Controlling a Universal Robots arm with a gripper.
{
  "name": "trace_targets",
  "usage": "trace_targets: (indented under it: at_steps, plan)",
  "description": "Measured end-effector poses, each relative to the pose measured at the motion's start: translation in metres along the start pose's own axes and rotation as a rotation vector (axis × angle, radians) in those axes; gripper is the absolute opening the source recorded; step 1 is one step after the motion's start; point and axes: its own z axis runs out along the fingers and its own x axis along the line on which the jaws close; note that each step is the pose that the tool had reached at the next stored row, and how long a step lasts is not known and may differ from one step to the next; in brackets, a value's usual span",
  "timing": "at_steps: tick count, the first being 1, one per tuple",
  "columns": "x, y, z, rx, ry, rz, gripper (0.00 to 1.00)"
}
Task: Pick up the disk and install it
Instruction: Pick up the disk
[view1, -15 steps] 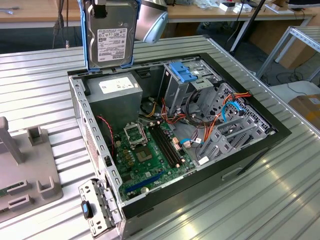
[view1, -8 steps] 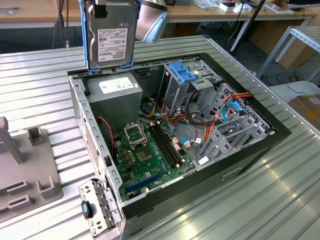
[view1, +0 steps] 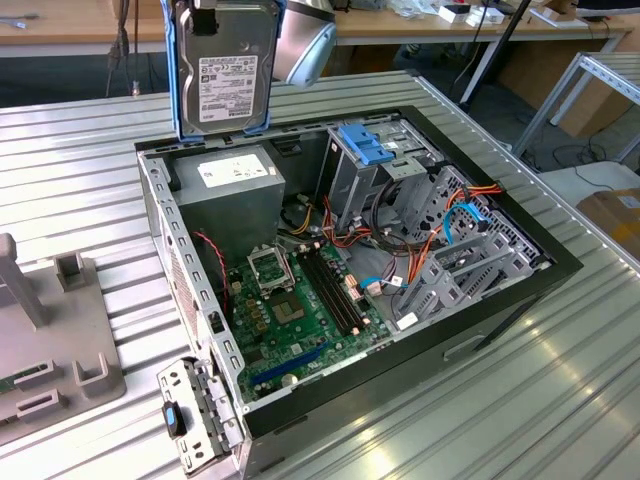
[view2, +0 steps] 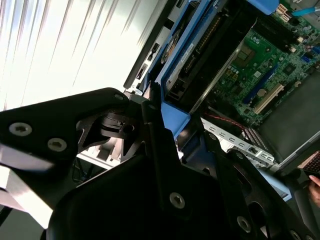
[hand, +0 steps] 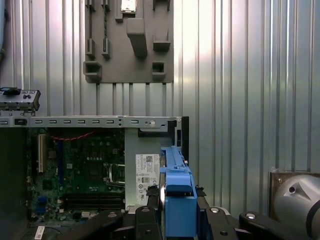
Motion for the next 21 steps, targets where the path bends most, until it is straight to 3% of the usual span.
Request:
trace_targets:
  at_steps: [14, 19, 21]
  plan:
    - [-0.0035, -0.0140, 0.0001, 0.0000, 0.0000, 0.000, 0.37]
    - [-0.0040, -0.0309, 0.0001, -0.0001, 0.0001, 0.000, 0.37]
    - [-0.0023, -0.0342, 0.0001, 0.0000, 0.0001, 0.000, 0.37]
